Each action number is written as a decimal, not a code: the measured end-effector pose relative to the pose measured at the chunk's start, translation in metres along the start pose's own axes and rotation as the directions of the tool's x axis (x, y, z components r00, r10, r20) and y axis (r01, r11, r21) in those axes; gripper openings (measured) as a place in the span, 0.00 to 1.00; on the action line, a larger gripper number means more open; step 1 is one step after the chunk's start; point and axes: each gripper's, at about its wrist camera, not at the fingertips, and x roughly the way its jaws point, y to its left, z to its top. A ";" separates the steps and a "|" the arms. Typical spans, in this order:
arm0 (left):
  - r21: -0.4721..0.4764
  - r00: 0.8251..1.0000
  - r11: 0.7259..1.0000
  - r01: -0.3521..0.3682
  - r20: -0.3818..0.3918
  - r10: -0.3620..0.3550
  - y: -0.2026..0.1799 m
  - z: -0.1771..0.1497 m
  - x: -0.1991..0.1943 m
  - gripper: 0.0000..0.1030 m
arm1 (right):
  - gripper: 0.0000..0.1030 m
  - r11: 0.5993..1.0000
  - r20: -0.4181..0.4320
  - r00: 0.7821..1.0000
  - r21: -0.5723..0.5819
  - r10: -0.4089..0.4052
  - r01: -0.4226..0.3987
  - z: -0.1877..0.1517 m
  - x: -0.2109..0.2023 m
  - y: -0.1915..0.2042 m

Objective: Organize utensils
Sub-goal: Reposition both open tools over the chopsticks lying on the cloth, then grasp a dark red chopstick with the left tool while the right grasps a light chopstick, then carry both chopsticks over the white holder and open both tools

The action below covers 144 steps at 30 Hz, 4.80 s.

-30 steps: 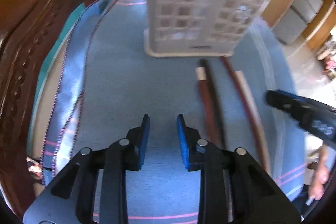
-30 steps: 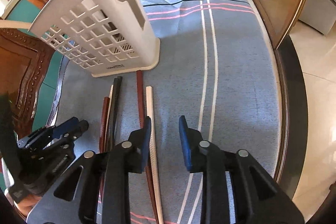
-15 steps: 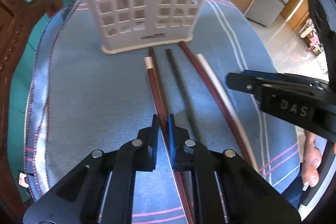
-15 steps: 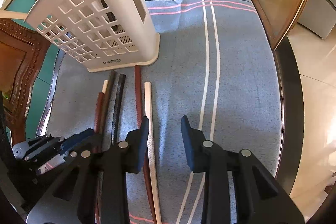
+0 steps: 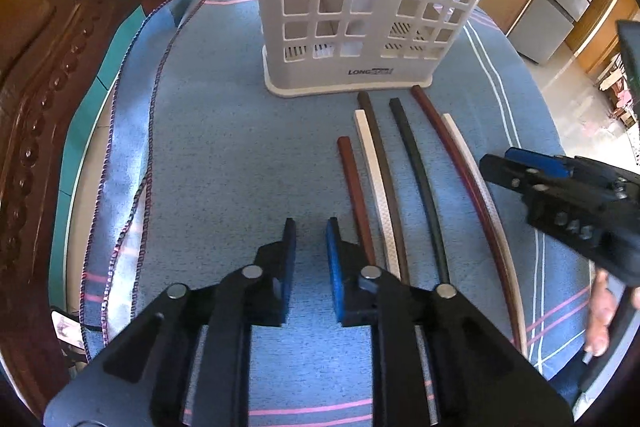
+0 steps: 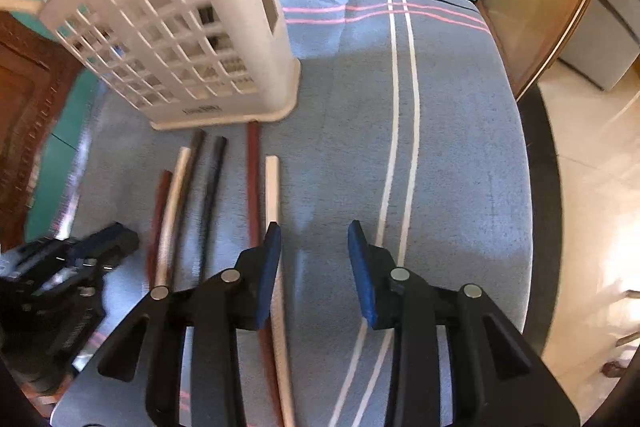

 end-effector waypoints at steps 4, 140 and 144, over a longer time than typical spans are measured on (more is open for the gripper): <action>-0.003 1.000 1.000 -0.005 0.007 0.005 -0.004 0.003 0.003 0.27 | 0.34 0.995 0.025 0.998 -0.076 -0.056 0.058 -0.003 0.004 0.012; -0.150 0.661 0.985 0.081 0.748 0.060 0.019 0.101 -0.217 0.07 | 0.06 0.957 0.786 0.604 0.054 0.135 -0.284 0.066 -0.224 -0.008; -0.145 0.701 0.987 0.067 0.711 0.057 0.018 0.101 -0.201 0.07 | 0.06 0.969 0.753 0.639 0.011 0.154 -0.246 0.067 -0.204 0.006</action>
